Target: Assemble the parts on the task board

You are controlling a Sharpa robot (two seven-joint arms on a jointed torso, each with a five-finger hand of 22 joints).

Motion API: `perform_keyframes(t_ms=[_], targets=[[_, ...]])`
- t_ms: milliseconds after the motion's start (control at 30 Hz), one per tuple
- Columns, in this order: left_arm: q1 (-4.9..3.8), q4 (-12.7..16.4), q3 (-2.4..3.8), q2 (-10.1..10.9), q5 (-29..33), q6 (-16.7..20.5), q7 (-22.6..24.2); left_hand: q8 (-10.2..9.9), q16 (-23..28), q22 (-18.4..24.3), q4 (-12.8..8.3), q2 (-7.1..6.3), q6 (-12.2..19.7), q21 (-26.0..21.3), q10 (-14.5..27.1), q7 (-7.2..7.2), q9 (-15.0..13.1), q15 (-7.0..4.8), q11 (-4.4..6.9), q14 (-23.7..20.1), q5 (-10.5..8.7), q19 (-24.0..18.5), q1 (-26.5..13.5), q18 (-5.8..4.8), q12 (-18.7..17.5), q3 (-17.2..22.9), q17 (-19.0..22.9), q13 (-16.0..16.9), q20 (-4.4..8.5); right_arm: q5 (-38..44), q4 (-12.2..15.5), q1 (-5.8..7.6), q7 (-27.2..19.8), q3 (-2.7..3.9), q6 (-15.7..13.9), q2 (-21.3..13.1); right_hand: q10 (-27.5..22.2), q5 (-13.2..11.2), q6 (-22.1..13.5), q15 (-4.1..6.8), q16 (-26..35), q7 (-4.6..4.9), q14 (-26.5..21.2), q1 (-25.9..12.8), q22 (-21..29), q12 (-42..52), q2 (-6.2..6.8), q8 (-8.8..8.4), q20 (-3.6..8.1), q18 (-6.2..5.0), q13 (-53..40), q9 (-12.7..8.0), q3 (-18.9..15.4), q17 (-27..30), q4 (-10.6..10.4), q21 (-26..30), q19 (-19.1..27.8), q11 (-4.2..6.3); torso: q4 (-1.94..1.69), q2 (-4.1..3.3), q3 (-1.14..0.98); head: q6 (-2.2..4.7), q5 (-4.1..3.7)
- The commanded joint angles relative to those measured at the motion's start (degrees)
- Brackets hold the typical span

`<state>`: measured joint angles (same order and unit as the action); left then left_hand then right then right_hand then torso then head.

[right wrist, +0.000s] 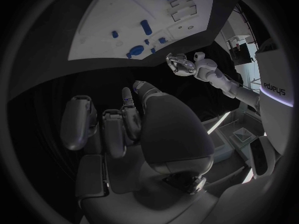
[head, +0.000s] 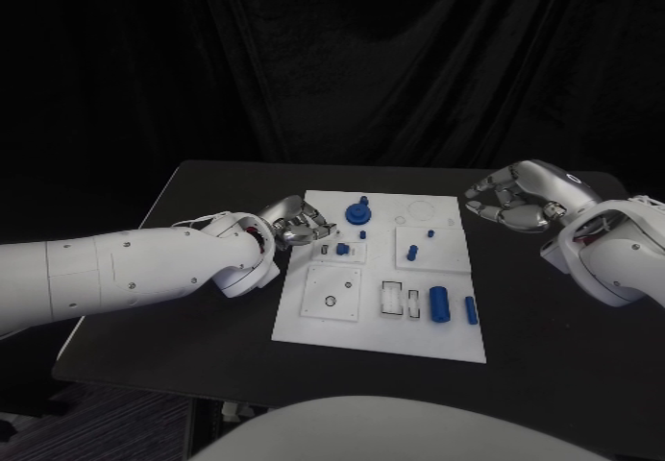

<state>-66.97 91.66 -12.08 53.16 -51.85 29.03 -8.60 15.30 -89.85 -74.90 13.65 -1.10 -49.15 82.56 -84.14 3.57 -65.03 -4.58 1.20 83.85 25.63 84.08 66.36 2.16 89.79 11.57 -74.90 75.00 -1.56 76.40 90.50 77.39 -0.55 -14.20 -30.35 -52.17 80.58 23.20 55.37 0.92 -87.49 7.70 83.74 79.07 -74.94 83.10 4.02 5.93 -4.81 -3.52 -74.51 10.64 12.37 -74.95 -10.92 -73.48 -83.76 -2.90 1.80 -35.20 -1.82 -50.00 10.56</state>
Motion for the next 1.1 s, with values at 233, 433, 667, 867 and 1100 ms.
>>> perform_keyframes(t_ms=[233,433,667,867,1100], targets=[[-0.25,0.3,0.01,3.3,22.0,-12.2,14.8,1.8,-0.2,-12.5,-1.6,1.05,7.7,1.8,-5.9,1.7,0.1,1.54,-1.75,6.2,6.16,3.1,5.4,-0.7,0.2,-0.4,-15.1,15.0,-1.39,10.0,0.1,-0.06,7.7,0.02,-0.8,6.8,9.4,-1.1,-1.1,-0.05,-2.5,0.07,6.3,-1.9,-13.7,6.9,0.63,-1.22,-0.12,2.44,-15.5,-0.1,-1.3,-15.1,1.8,-11.8,-4.6,-0.26,-0.03,-0.12,0.15,0.0,0.07],[-0.31,0.4,0.01,5.0,24.4,-16.3,15.5,2.4,-0.2,-12.9,-2.6,1.36,10.1,2.6,-5.9,2.38,1.5,2.04,-2.3,6.2,8.76,3.4,7.0,-0.87,0.2,-0.1,-15.1,15.0,-1.91,11.3,-1.5,-0.87,9.0,0.03,0.3,10.9,9.4,-1.3,-2.2,-0.23,-2.5,0.3,6.3,-2.1,-14.0,6.9,0.63,-1.68,-0.31,2.72,-15.5,-0.2,-1.6,-15.1,2.4,-13.1,-5.0,-0.44,-0.48,-0.39,0.58,0.0,-0.94],[-0.4,1.0,0.01,6.0,25.1,-17.9,15.5,1.3,-0.2,-13.0,-5.0,1.7,12.1,2.6,-5.9,3.52,5.5,2.83,-3.24,6.2,10.07,3.4,9.1,-0.86,0.2,2.4,-15.1,15.0,-2.63,12.1,-4.2,-1.81,9.9,0.03,1.4,15.3,9.4,-1.5,-2.5,-0.35,-2.5,0.4,6.3,-2.2,-13.8,6.9,0.7,-1.71,-0.45,2.54,-15.5,-0.1,-1.8,-15.1,2.9,-12.5,-4.7,-0.56,-1.09,-1.07,1.04,0.0,-1.45],[-0.4,1.3,0.01,6.3,25.2,-18.3,14.7,0.8,-0.2,-12.9,-7.0,1.66,12.4,2.2,-5.9,3.97,8.9,3.16,-3.63,6.2,10.74,3.2,10.2,-0.74,0.2,4.8,-15.1,15.0,-3.0,12.4,-6.2,-2.86,10.6,0.03,2.8,18.2,9.4,-2.0,-2.5,-0.44,-2.5,0.48,6.3,-2.4,-13.7,6.9,0.72,-1.65,-0.54,2.51,-15.5,-0.1,-1.9,-15.1,3.1,-12.4,-4.6,-0.67,-1.47,-1.78,1.82,0.0,-1.96],[-0.4,1.5,0.01,6.3,25.3,-17.2,13.9,0.5,-0.2,-12.9,-8.7,1.88,11.7,1.9,-5.9,4.47,14.8,3.79,-4.21,6.2,4.58,3.1,8.5,-0.66,0.2,7.6,-15.1,15.0,-3.69,13.3,-7.5,-3.82,11.5,0.04,4.5,20.7,9.4,-4.2,-2.4,-0.7,-2.5,0.64,6.3,-3.3,-13.5,6.9,0.48,-1.41,-0.85,2.35,-15.5,0.2,-2.6,-15.1,3.2,-11.8,-4.3,-0.9,-1.98,-2.25,2.19,0.0,-2.8]])
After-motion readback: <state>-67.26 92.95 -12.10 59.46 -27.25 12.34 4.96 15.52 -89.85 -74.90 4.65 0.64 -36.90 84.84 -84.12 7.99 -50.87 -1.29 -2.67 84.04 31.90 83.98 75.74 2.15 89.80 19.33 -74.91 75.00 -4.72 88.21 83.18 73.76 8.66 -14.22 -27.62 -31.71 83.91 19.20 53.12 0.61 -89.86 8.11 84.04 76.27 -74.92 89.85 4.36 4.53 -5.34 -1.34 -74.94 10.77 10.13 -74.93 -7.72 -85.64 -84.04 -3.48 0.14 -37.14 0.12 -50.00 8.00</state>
